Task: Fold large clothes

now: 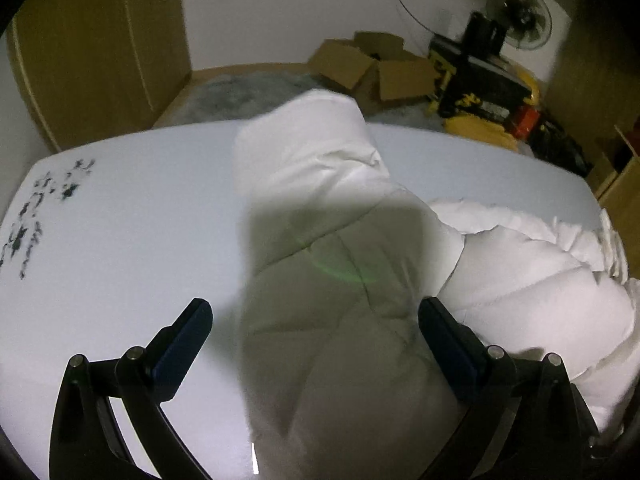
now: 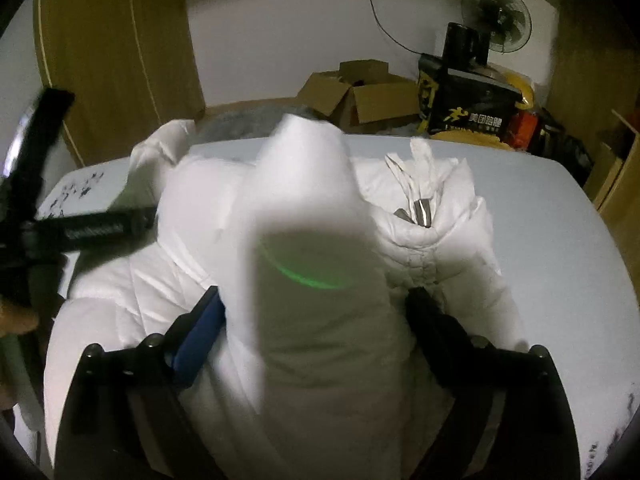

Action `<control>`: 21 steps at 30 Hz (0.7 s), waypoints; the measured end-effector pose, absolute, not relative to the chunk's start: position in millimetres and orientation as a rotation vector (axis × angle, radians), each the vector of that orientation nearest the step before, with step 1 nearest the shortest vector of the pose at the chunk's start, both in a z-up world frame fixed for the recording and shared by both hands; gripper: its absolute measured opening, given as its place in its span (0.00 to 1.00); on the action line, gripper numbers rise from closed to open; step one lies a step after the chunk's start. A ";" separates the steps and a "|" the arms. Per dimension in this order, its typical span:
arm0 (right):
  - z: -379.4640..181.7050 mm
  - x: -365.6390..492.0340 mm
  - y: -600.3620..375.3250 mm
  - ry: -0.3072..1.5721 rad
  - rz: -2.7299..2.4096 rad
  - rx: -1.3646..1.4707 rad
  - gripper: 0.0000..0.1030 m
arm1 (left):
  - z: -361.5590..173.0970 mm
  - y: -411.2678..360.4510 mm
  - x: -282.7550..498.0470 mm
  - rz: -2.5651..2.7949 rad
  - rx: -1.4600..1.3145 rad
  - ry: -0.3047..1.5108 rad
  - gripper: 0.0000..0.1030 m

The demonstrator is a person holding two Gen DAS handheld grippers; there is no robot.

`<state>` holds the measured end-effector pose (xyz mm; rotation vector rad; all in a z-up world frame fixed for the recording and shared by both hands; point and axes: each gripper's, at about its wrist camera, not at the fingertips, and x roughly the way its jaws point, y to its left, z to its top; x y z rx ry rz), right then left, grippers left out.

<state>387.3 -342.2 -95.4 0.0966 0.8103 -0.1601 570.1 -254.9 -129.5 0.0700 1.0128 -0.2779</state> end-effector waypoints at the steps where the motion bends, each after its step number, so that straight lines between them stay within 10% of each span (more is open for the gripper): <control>1: -98.2 385.0 -344.6 0.799 -0.165 0.100 0.88 | -132.7 -260.8 569.7 -0.271 0.090 1.012 1.00; 21: -129.7 402.4 -356.3 0.835 -0.138 0.183 0.95 | -177.7 -269.7 579.1 -0.258 0.066 1.015 1.00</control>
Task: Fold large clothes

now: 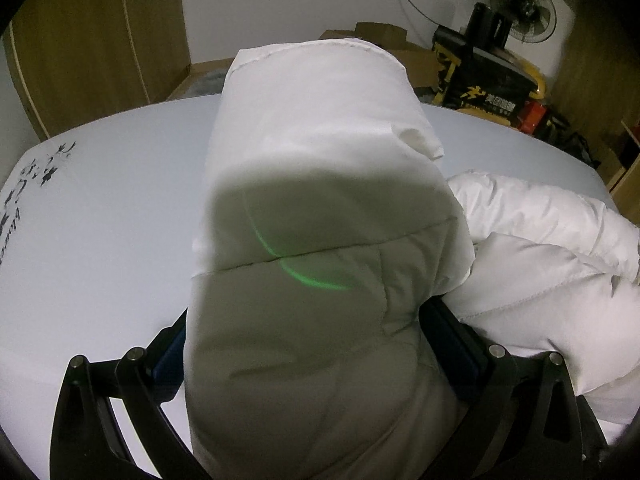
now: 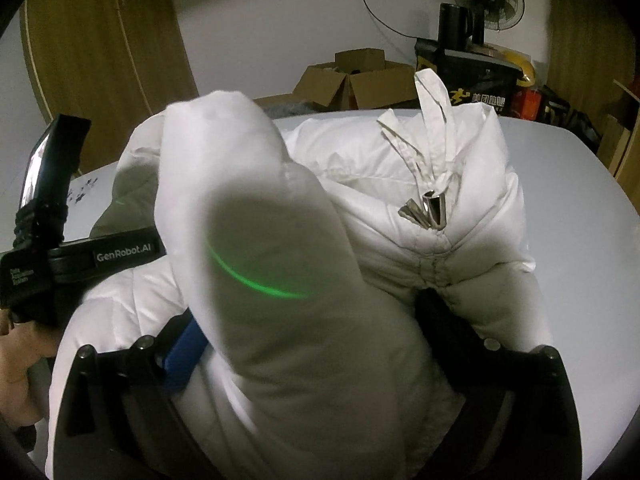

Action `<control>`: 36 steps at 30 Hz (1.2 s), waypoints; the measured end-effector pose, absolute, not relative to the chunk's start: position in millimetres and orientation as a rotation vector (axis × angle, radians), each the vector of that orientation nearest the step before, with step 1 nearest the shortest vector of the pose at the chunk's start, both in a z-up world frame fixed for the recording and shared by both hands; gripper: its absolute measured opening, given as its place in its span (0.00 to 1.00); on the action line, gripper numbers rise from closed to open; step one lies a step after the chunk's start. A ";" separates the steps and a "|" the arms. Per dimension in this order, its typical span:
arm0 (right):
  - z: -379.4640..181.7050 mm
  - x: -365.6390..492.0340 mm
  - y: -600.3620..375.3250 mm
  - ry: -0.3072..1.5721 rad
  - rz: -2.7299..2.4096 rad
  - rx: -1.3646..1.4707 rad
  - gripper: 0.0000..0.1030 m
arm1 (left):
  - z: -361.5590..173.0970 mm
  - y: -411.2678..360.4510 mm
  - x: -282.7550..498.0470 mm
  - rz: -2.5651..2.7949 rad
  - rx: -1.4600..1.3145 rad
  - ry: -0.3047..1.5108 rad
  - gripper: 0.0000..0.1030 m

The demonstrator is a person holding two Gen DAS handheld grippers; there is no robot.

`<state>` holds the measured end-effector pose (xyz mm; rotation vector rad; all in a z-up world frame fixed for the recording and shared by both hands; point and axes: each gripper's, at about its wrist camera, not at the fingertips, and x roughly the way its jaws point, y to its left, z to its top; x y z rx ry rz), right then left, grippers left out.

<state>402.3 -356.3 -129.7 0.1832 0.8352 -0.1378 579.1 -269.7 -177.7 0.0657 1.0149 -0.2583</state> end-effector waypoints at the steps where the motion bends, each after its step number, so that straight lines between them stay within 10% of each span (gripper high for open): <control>1: -129.3 402.2 -355.5 0.836 -0.139 0.183 0.95 | -178.2 -270.0 579.5 -0.258 0.067 1.015 1.00; 17: -127.0 404.4 -353.5 0.886 -0.125 0.198 0.97 | -179.0 -252.4 585.2 -0.317 -0.052 1.088 1.00; 23: -72.7 300.7 -412.0 0.852 -0.012 0.596 1.00 | -135.4 -186.3 562.0 -0.424 -0.187 1.149 1.00; 36: -157.8 243.0 -439.8 1.023 0.106 1.039 1.00 | -89.3 -134.4 542.0 -0.427 -0.186 1.086 1.00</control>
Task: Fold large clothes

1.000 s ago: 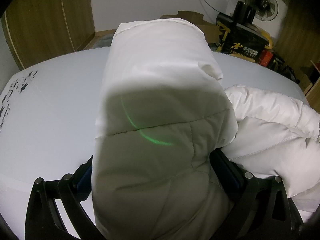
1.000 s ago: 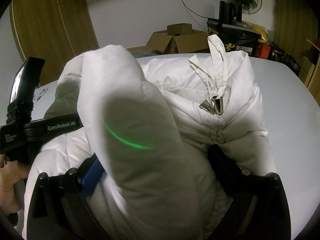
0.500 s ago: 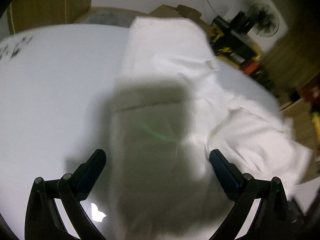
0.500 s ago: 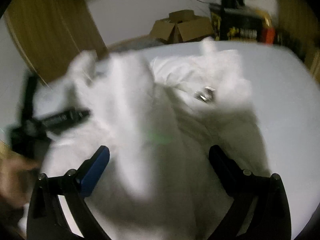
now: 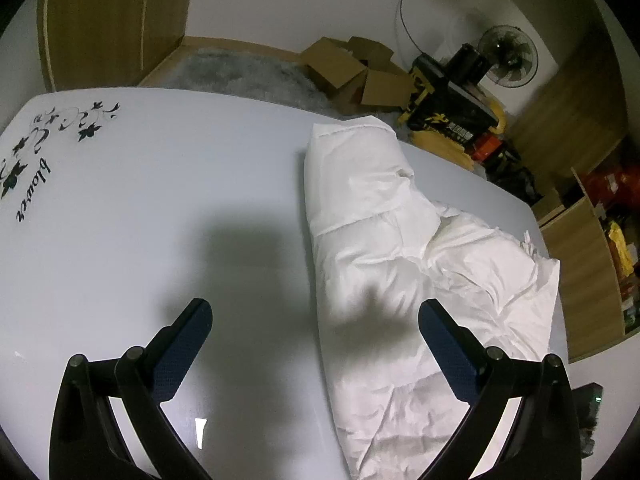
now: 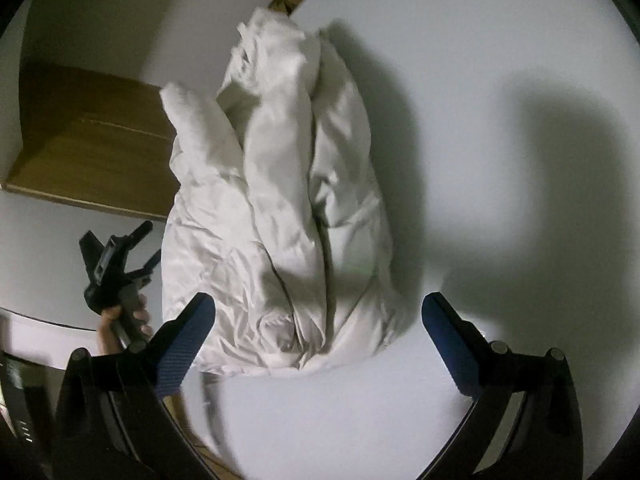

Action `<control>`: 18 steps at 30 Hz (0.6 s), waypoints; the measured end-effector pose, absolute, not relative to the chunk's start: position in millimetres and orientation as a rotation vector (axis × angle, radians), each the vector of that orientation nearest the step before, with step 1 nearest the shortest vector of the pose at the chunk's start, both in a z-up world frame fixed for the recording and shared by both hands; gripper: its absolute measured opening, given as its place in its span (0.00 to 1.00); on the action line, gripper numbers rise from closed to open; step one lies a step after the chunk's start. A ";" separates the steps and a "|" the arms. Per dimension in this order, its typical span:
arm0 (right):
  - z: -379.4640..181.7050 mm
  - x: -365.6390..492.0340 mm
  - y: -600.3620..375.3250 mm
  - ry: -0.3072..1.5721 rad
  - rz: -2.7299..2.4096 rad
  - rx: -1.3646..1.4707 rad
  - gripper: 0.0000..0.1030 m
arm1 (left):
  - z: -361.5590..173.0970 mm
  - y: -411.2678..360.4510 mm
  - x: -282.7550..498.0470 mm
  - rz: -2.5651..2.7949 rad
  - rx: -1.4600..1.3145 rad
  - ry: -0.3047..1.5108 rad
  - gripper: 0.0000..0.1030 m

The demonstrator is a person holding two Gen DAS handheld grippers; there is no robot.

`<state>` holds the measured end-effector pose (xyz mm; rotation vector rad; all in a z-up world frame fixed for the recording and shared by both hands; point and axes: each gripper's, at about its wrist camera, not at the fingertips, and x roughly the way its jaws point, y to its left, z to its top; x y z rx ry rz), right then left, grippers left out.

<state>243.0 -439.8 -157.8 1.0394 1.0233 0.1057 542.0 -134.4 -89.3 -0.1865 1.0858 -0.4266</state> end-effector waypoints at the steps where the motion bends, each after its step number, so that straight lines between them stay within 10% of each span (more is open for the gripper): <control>1: -162.9 249.1 -439.0 1.025 0.126 1.059 1.00 | -90.4 -130.8 540.1 -0.426 -0.186 1.086 1.00; 14: -156.3 298.2 -394.3 1.033 0.161 0.747 0.98 | -108.1 -133.9 555.2 -0.450 -0.233 1.125 1.00; 18: -162.1 290.8 -401.2 1.042 0.148 0.810 0.65 | -120.6 -131.9 565.4 -0.557 -0.391 1.185 1.00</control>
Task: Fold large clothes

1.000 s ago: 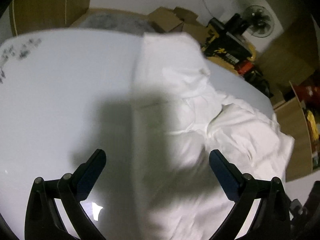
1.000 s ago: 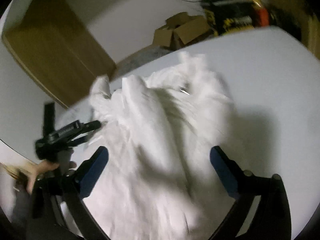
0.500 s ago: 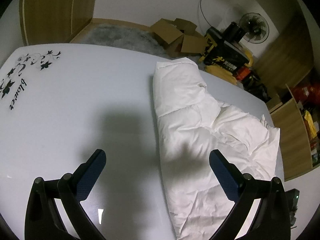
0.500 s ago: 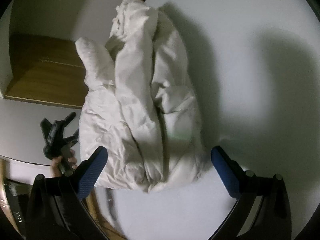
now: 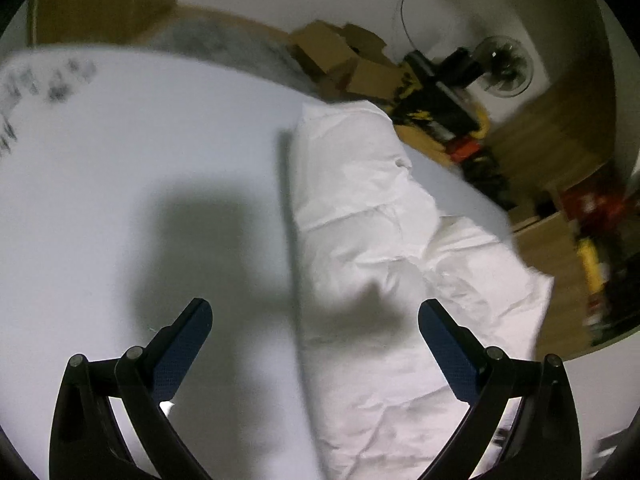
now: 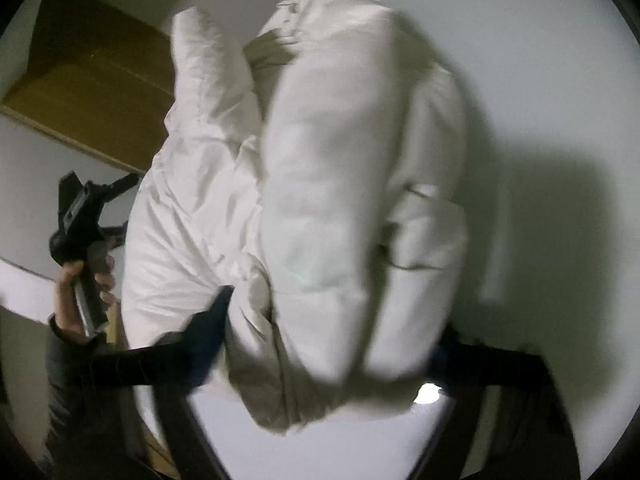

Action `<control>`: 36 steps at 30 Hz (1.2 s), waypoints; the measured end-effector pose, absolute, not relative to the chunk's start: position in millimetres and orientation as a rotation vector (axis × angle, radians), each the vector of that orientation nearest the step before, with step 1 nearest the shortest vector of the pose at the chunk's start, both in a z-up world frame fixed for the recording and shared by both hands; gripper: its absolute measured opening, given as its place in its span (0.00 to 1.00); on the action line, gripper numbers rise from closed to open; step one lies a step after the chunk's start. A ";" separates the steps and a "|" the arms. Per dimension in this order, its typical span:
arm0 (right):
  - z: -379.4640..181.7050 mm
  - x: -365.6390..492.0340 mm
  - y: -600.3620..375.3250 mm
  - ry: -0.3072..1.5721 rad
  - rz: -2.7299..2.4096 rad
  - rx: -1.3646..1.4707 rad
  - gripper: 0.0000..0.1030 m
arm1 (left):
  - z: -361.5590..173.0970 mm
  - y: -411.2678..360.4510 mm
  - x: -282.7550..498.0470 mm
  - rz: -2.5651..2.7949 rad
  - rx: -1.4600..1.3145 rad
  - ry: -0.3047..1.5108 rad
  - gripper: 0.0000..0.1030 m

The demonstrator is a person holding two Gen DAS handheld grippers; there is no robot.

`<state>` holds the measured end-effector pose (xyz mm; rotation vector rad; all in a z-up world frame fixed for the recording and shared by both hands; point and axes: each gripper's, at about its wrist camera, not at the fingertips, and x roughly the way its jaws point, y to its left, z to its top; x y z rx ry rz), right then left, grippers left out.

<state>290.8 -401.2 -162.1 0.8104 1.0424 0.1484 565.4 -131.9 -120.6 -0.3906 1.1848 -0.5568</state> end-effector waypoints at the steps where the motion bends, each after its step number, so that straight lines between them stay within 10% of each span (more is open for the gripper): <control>1: -165.2 289.6 -403.9 1.037 0.160 0.838 0.62 | -125.6 -132.5 568.9 -0.600 -0.443 1.199 1.00; 12: -165.4 279.1 -398.7 1.023 0.189 0.805 0.54 | -169.7 -156.2 612.6 -0.807 -0.767 1.179 1.00; 36: -163.7 273.4 -405.2 1.019 0.210 0.792 0.52 | -200.4 -208.6 621.0 -0.895 -0.565 1.347 0.98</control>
